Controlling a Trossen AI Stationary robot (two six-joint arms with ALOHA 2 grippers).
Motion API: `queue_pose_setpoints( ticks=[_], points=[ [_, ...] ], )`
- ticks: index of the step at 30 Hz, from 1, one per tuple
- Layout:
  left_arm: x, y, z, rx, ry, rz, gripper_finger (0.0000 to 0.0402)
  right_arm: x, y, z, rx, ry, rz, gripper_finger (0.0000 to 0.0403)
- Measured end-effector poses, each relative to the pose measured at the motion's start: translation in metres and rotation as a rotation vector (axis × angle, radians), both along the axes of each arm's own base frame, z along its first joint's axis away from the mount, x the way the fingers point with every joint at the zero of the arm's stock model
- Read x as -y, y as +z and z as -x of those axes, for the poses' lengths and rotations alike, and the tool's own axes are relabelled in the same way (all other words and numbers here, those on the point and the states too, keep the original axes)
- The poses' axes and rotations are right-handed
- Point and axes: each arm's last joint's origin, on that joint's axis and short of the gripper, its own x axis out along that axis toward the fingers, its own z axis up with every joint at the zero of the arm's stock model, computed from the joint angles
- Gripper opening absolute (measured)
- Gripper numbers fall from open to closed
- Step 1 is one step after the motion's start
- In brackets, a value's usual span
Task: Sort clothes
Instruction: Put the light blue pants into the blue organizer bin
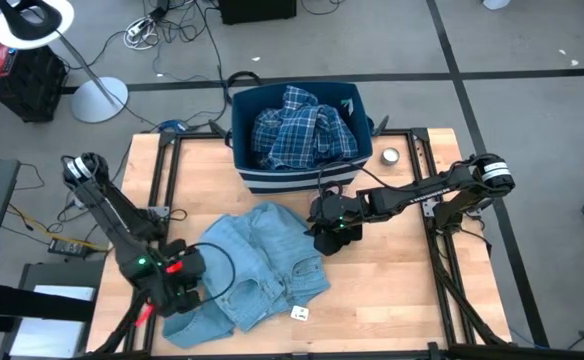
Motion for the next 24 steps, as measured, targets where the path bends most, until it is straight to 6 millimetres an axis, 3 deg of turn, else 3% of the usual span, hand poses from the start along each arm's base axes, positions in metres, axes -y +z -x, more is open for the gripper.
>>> queue_pose_setpoints(
  ticks=[5,14,24],
  points=[
    [-0.015,-0.006,-0.021,0.084,0.033,-0.048,0.0007,0.002,0.001,-0.001,0.011,-0.003,0.004,0.0195],
    [-0.038,0.001,-0.057,0.226,0.002,-0.172,0.0003,0.011,-0.001,0.0,-0.022,0.031,-0.036,0.0193],
    [-0.046,0.002,-0.065,0.222,-0.002,-0.182,0.0002,0.012,-0.011,0.002,0.037,0.068,-0.057,0.0196]
  ],
)
